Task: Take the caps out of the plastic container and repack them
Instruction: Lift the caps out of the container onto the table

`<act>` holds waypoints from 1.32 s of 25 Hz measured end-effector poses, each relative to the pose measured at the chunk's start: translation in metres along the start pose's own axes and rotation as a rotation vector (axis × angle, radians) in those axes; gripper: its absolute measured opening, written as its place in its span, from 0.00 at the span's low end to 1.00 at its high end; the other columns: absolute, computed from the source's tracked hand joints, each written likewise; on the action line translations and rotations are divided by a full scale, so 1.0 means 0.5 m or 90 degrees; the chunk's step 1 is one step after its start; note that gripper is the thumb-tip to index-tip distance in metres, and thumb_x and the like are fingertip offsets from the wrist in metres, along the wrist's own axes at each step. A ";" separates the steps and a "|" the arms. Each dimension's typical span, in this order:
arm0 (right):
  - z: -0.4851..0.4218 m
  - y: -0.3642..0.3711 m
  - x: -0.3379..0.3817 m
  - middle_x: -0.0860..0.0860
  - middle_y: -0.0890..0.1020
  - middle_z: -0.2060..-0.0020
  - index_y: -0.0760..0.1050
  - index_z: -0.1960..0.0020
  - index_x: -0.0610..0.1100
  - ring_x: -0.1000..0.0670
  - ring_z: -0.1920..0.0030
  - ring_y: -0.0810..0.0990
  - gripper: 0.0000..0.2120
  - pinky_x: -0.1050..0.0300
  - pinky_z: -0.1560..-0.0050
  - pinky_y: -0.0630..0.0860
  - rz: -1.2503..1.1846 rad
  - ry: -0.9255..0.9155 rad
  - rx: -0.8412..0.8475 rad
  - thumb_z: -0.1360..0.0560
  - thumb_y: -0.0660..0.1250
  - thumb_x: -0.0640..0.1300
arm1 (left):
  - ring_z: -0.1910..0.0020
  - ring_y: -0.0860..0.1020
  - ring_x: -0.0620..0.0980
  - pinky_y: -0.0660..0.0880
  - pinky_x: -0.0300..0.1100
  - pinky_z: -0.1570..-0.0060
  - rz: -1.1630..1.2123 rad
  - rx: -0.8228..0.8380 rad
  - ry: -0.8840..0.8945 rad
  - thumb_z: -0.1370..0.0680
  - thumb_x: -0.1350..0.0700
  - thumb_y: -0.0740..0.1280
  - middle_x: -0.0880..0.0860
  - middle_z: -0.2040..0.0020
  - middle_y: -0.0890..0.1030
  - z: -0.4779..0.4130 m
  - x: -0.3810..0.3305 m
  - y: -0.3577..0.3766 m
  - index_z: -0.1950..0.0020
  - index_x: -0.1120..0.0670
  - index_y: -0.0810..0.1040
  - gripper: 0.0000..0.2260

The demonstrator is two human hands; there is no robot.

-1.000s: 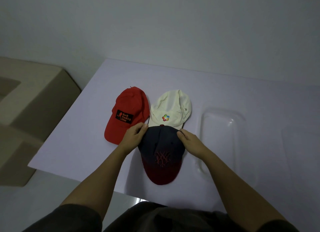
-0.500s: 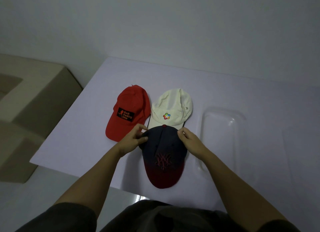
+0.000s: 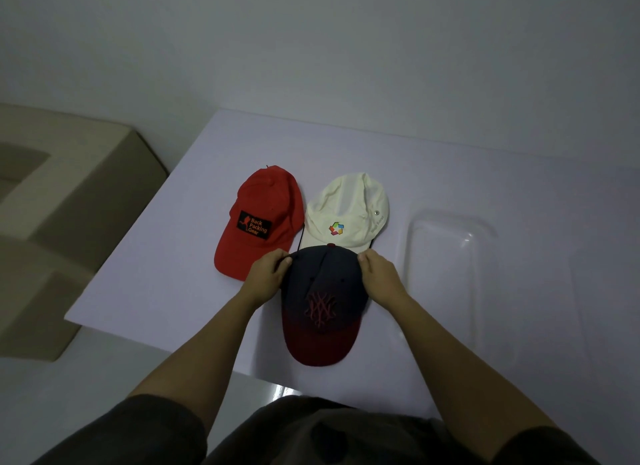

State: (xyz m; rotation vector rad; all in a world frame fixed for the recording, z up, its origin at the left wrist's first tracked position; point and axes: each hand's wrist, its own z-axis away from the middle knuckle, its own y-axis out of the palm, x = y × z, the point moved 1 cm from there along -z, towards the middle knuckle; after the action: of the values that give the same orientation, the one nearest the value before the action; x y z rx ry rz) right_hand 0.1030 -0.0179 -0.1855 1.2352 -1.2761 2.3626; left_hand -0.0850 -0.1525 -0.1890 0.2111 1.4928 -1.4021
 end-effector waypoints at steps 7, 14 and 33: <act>0.030 0.047 -0.027 0.41 0.62 0.27 0.57 0.25 0.41 0.41 0.28 0.63 0.24 0.47 0.30 0.62 -0.183 0.236 -0.042 0.18 0.50 0.49 | 0.34 0.71 0.52 0.68 0.42 0.38 0.180 -0.007 -0.154 0.19 0.56 0.59 0.53 0.34 0.74 0.030 0.036 0.025 0.28 0.57 0.67 0.19; 0.014 0.042 -0.033 0.41 0.75 0.41 0.72 0.40 0.40 0.45 0.44 0.75 0.17 0.52 0.44 0.73 -0.115 0.082 -0.001 0.20 0.57 0.51 | 0.56 0.73 0.49 0.70 0.42 0.57 0.146 0.040 -0.125 0.20 0.57 0.60 0.50 0.57 0.75 0.023 0.040 0.020 0.52 0.55 0.70 0.02; -0.003 -0.015 0.029 0.46 0.79 0.47 0.72 0.42 0.42 0.47 0.46 0.78 0.14 0.53 0.45 0.75 -0.058 -0.072 0.248 0.20 0.58 0.51 | 0.51 0.80 0.51 0.76 0.42 0.50 0.241 0.246 -0.036 0.23 0.55 0.65 0.57 0.50 0.81 -0.010 -0.054 -0.036 0.44 0.55 0.78 0.10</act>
State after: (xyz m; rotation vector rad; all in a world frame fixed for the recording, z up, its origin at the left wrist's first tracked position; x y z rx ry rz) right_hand 0.0966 -0.0153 -0.1707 1.5149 -0.7826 2.5850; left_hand -0.0881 -0.1407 -0.1584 0.6547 1.0558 -1.3567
